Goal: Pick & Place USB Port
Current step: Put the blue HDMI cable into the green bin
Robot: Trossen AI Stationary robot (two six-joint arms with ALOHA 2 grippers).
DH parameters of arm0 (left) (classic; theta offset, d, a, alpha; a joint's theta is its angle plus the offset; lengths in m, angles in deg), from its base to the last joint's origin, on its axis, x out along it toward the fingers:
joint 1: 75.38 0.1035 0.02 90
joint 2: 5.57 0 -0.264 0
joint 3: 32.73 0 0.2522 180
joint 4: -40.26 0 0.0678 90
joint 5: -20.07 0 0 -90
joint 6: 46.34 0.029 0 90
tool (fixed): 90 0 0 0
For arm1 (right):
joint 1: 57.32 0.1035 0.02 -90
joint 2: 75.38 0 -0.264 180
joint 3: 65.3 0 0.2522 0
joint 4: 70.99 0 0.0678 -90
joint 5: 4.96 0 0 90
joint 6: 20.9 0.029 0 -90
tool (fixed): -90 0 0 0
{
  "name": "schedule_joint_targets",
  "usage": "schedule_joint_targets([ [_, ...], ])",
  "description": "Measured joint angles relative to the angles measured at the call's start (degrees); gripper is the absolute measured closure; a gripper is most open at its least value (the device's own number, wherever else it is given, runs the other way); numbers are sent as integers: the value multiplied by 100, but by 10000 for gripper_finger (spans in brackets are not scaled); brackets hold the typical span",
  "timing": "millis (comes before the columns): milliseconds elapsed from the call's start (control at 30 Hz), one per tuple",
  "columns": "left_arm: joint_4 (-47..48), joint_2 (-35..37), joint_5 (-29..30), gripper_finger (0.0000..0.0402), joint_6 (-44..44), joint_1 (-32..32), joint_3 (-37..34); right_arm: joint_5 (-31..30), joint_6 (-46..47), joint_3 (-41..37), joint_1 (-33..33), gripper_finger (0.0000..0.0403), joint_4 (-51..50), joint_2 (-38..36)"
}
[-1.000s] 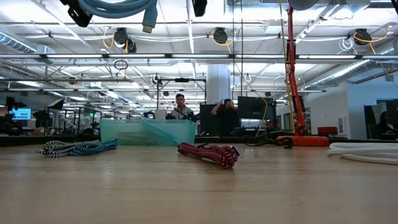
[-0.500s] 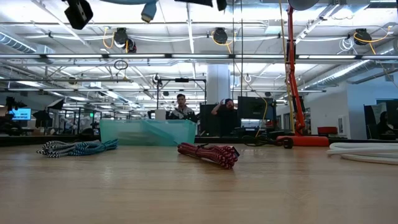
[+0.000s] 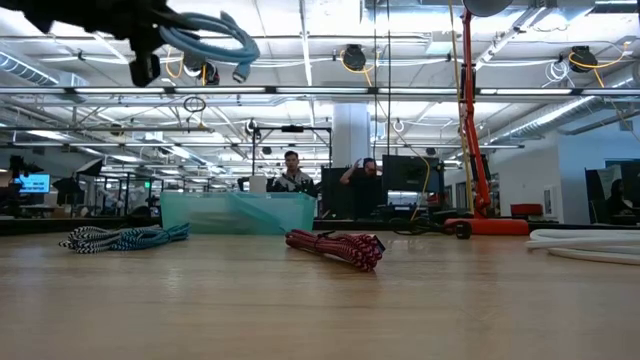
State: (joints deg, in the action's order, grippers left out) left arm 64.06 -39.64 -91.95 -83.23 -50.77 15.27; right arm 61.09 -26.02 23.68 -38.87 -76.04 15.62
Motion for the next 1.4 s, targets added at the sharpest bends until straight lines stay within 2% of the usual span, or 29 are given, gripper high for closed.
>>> schedule_joint_targets([
  [133, -216, -487, -1504, 373, 43, 1253, 2, -5, -102, -2, 137, 181, -44, -51],
  [233, -439, -1053, -2342, 373, 62, 1925, 4, -4, -158, 0, 186, 185, -2, -74],
  [400, -1503, -2149, -3397, 373, -56, 2420, 4, -3, -172, 0, 191, 186, -50, -68],
  [567, -2948, -3227, -3868, 373, -731, 2652, 4, 3, -167, 0, 193, 188, -131, -68],
  [667, -3502, -3773, -3956, 373, -1123, 2801, 51, -1, -160, 0, 209, 188, -133, -68],
  [867, -3242, -4578, -3954, 373, -1166, 2894, 515, 13, -17, 0, 232, 187, -211, -68],
  [1000, -2511, -4889, -3956, 373, -988, 2865, 929, 11, 34, 0, 247, 191, -271, -68],
  [1133, -1199, -5088, -3880, 373, -449, 2857, 1411, 20, 142, 0, 274, 192, -300, -68],
  [1300, 590, -5348, -3159, 373, 561, 2810, 1955, 2, 193, 0, 297, 192, -300, -68],
  [1400, 1008, -5528, -2771, 373, 960, 2706, 2100, 11, 265, 0, 307, 193, -300, -68],
])
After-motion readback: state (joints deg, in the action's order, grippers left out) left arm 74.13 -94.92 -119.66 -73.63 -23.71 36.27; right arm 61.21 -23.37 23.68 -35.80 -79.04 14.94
